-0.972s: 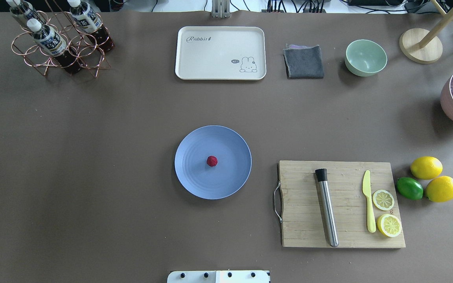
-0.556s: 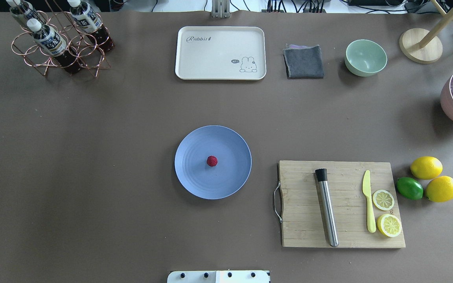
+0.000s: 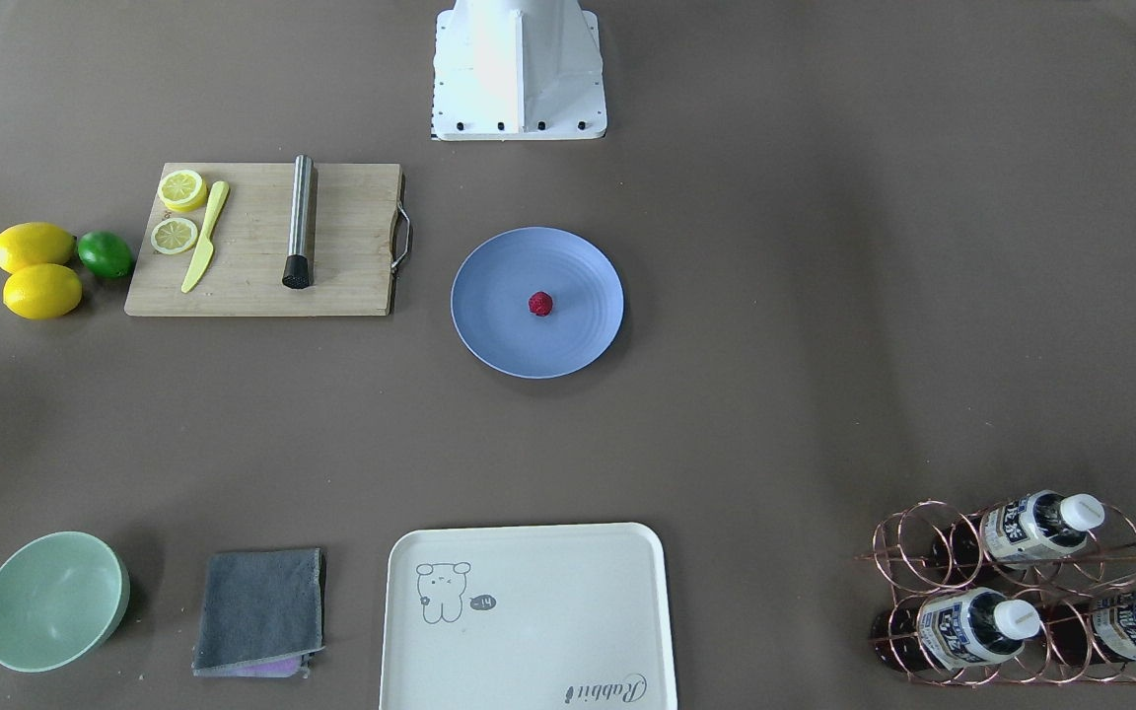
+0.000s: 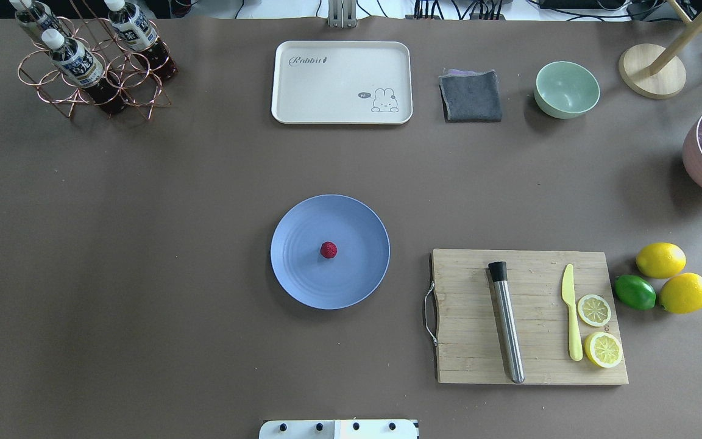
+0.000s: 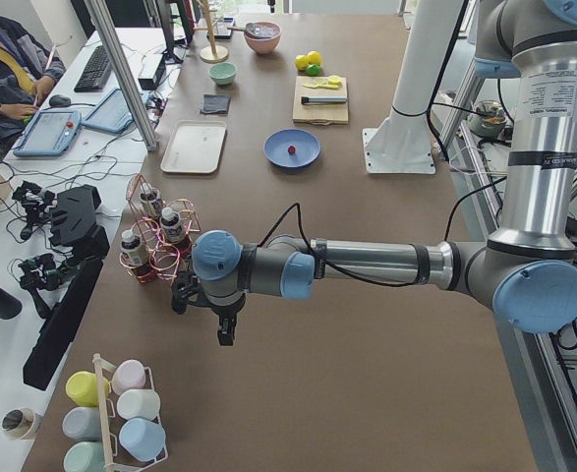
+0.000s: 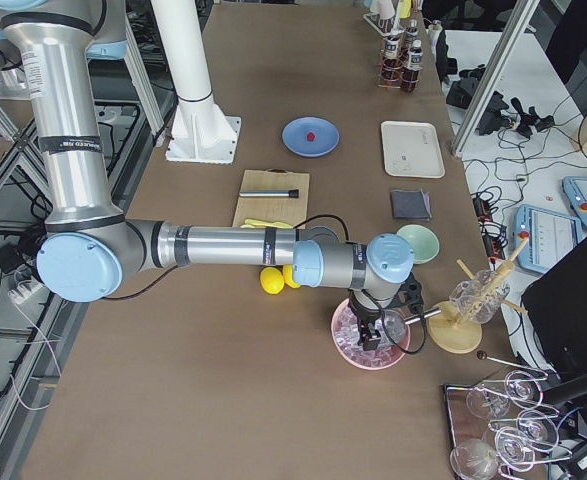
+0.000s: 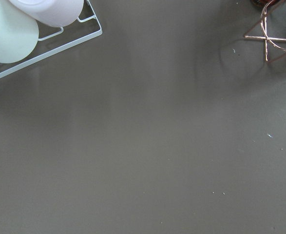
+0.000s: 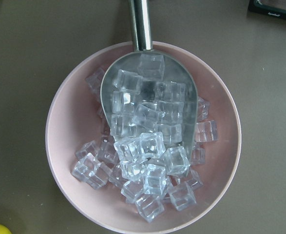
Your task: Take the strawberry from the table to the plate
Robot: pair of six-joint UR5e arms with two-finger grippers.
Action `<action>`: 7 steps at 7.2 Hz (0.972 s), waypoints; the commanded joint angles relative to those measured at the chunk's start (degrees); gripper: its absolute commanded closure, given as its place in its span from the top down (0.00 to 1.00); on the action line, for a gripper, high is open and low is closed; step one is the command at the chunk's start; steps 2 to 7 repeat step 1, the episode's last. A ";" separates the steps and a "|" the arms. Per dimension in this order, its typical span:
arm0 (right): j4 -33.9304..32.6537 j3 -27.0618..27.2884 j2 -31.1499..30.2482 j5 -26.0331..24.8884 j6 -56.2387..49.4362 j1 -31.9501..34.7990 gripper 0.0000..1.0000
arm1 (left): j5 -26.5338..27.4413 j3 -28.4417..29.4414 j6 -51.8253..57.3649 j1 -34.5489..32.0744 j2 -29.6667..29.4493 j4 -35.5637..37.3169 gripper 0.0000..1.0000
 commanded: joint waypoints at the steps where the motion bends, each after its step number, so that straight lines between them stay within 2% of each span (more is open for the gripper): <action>1: 0.05 -0.02 -0.04 0.17 -0.02 -0.09 1.00 | 0.10 0.07 0.29 0.05 0.17 0.51 0.98; 7: 0.05 -0.02 -0.04 0.17 -0.02 -0.09 1.00 | 0.10 0.07 0.29 0.05 0.17 0.51 0.98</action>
